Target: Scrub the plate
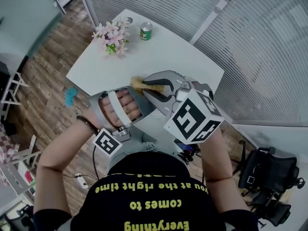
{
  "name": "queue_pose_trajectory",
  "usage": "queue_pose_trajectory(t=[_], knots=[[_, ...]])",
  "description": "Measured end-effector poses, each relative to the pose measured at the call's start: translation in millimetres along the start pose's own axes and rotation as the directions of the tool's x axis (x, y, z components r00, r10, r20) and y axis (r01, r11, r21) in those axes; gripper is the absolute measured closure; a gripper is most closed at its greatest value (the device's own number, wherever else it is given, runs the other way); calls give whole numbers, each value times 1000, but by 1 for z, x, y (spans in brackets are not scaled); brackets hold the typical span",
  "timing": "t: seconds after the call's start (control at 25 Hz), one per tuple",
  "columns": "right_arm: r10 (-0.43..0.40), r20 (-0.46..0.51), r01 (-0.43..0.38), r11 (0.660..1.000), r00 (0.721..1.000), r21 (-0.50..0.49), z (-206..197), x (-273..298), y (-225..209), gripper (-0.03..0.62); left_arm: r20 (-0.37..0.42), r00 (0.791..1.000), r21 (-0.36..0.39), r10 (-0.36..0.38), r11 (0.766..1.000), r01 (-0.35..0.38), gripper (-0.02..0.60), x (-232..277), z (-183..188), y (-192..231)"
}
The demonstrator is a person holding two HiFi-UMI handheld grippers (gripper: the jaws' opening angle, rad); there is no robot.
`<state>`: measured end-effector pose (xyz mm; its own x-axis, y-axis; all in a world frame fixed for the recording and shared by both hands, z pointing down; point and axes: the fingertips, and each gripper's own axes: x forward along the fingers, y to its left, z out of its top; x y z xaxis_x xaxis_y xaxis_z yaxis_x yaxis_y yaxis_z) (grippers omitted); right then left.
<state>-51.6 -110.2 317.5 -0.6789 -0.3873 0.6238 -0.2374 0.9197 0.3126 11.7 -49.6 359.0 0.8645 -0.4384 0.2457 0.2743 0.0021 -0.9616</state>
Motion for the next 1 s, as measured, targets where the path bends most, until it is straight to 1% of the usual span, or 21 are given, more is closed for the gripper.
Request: queue_pose_trajectory(t=[0.12, 0.24, 0.6, 0.8, 1.0], knots=[[1, -7, -2, 1000, 1000, -15, 1, 1, 1, 543, -2, 1000, -1, 1, 1000, -1, 561, 0, 1, 1], [1, -6, -1, 1000, 1000, 6, -4, 0, -2, 543, 1, 1000, -2, -4, 1000, 4, 561, 0, 2, 1], [-55, -54, 61, 990, 997, 131, -38, -3, -22, 543, 15, 1000, -15, -9, 1000, 9, 561, 1, 10, -1], [-85, -76, 101, 969, 993, 226, -64, -7, -38, 543, 16, 1000, -18, -13, 1000, 13, 561, -1, 10, -3], [-115, -116, 143, 952, 987, 272, -86, -12, -49, 543, 9, 1000, -18, -6, 1000, 6, 561, -3, 7, -1]])
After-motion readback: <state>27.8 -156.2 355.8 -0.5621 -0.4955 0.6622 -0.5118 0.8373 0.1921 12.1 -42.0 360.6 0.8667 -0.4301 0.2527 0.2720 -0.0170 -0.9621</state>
